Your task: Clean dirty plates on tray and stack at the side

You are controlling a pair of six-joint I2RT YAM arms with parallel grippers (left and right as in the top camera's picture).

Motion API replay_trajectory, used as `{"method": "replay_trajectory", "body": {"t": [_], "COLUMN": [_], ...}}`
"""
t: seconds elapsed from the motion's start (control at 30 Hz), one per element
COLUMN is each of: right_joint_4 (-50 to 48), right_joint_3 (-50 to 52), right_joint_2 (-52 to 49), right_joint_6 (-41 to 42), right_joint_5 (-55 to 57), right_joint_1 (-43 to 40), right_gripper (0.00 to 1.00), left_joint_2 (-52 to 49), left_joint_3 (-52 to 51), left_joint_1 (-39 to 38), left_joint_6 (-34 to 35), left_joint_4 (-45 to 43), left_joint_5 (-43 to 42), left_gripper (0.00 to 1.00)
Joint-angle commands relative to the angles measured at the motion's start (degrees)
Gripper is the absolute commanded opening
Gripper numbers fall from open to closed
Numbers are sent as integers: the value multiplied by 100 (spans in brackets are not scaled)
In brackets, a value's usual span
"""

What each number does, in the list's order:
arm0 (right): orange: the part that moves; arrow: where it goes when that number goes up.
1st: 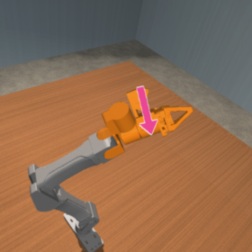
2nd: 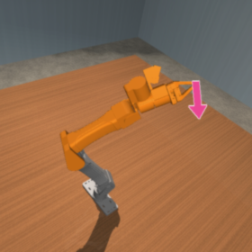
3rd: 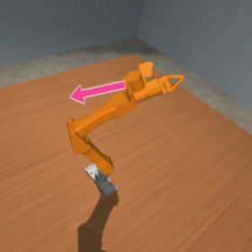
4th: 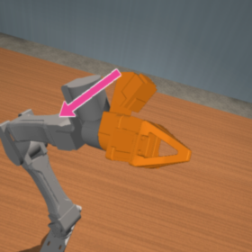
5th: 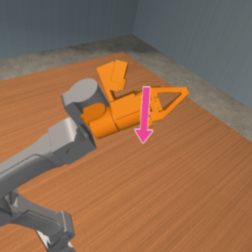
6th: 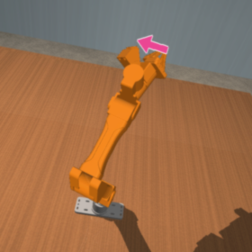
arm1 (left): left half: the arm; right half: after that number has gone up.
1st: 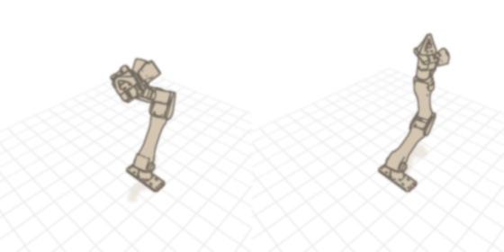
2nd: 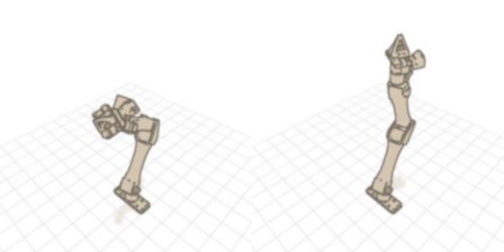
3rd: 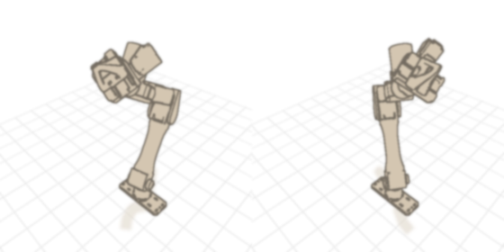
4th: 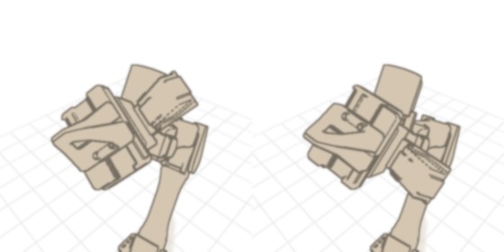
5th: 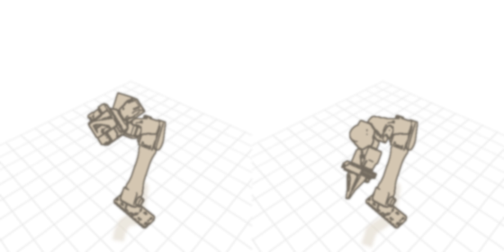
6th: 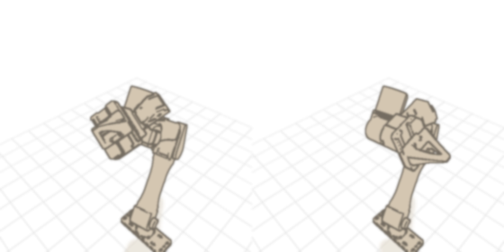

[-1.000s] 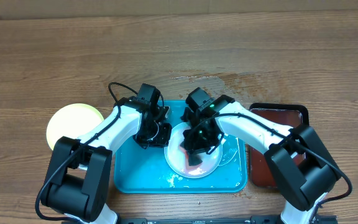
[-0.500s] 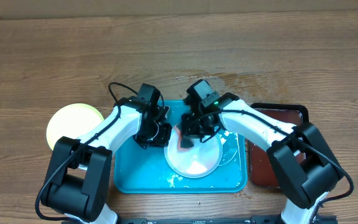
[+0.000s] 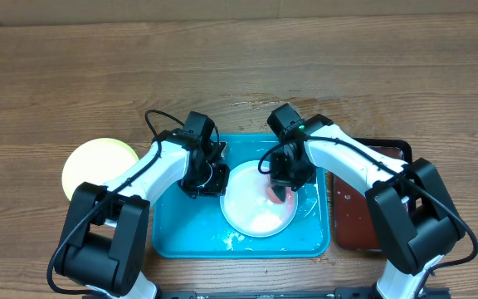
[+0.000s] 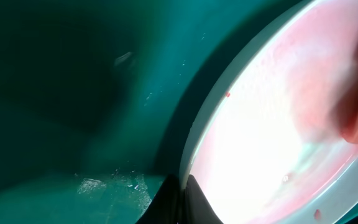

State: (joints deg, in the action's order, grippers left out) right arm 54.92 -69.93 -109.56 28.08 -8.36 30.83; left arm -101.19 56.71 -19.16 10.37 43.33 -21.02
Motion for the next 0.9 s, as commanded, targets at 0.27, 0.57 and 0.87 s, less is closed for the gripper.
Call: {"method": "replay_trajectory", "body": {"t": [0.27,0.57,0.87], "right_joint_4": [240,-52,-1062], "right_joint_3": [90,90,90], "right_joint_2": [-46,-46,-46], "right_joint_6": [-1731,-1615,-330], "right_joint_5": [-743,-1541,-1845], "right_joint_1": [927,1482,1217], "right_gripper": [4,4,4], "left_joint_2": [-59,-59,-59], "left_joint_3": [4,4,4], "left_joint_1": [-11,-11,-11], "left_joint_6": [15,17,15], "left_joint_4": [-9,-4,57], "left_joint_5": [39,39,42], "left_gripper": [4,4,4]}}
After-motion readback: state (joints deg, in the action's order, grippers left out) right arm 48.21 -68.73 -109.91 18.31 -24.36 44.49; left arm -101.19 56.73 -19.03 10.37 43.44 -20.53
